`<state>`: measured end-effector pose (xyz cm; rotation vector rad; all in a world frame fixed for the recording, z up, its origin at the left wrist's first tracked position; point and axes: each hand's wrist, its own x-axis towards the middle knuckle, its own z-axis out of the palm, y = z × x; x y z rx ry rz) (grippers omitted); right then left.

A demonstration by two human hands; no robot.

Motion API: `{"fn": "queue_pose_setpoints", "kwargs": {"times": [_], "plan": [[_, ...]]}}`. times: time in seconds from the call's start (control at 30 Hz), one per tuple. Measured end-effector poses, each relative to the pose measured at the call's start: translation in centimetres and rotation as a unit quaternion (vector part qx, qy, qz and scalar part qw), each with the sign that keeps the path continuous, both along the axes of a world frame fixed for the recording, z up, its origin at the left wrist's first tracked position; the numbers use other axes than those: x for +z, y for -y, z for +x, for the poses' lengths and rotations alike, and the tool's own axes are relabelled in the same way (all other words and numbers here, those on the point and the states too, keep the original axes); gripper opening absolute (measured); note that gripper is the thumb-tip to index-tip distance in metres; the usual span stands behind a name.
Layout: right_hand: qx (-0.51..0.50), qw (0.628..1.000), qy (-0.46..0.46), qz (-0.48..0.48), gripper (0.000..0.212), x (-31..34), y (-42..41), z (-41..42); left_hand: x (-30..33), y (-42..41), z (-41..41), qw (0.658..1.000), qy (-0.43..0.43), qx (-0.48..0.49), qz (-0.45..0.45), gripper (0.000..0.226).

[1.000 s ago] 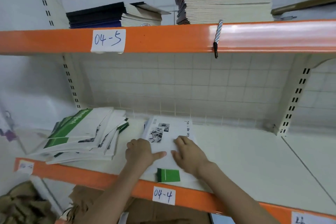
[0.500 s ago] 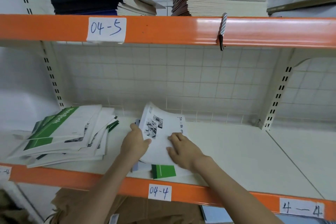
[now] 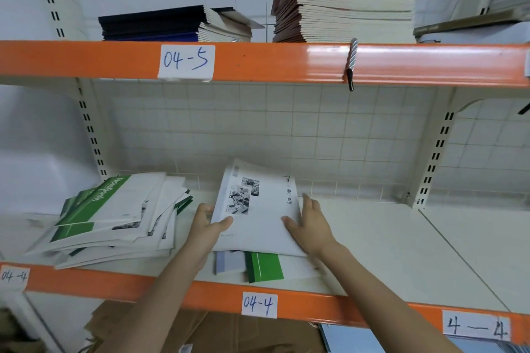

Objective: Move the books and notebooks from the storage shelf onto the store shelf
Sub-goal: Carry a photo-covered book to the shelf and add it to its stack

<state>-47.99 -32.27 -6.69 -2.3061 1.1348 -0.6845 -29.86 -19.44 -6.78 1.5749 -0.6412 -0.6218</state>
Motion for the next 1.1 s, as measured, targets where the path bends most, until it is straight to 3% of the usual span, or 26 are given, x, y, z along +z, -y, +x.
{"fn": "queue_pose_setpoints", "kwargs": {"times": [0.1, 0.23, 0.43, 0.53, 0.6, 0.67, 0.77, 0.87, 1.1], "plan": [[-0.040, 0.987, 0.110, 0.110, 0.052, 0.6, 0.3, 0.1, 0.4, -0.1, -0.3, 0.999, -0.046, -0.002, -0.022, 0.023], [-0.019, 0.902, 0.243, 0.357, 0.034, 0.9, 0.1, 0.0, 0.8, 0.0, -1.1, 0.997, -0.064, -0.010, -0.029, 0.022], [-0.023, 0.889, 0.302, 0.343, 0.021, 0.6, -0.5, -2.1, 0.8, 0.7, -2.2, 0.997, -0.066, -0.041, 0.023, 0.025], [-0.034, 0.877, 0.321, 0.356, 0.021, 0.1, -0.4, -3.9, 1.0, 1.1, -2.9, 0.995, -0.078, -0.059, 0.026, 0.008], [-0.042, 0.870, 0.332, 0.362, 0.021, 0.0, -0.4, -5.4, 0.7, 1.4, -2.7, 0.996, 0.011, -0.069, 0.052, 0.016], [-0.053, 0.864, 0.342, 0.366, 0.022, -0.1, -0.3, -6.9, 0.7, 1.2, -2.8, 0.977, 0.179, -0.081, 0.079, 0.021], [-0.078, 0.855, 0.356, 0.370, 0.032, -0.3, 0.1, -8.9, 0.7, 1.6, -3.3, 0.889, 0.426, -0.103, 0.132, 0.030], [-0.098, 0.850, 0.361, 0.370, 0.049, -0.4, 0.6, -10.9, 1.2, 2.5, -4.8, 0.842, 0.496, -0.130, 0.165, 0.040], [-0.103, 0.847, 0.388, 0.347, 0.027, 0.5, 0.8, -16.1, 1.4, 6.0, -9.5, 0.759, 0.597, -0.162, 0.203, 0.047]]}}
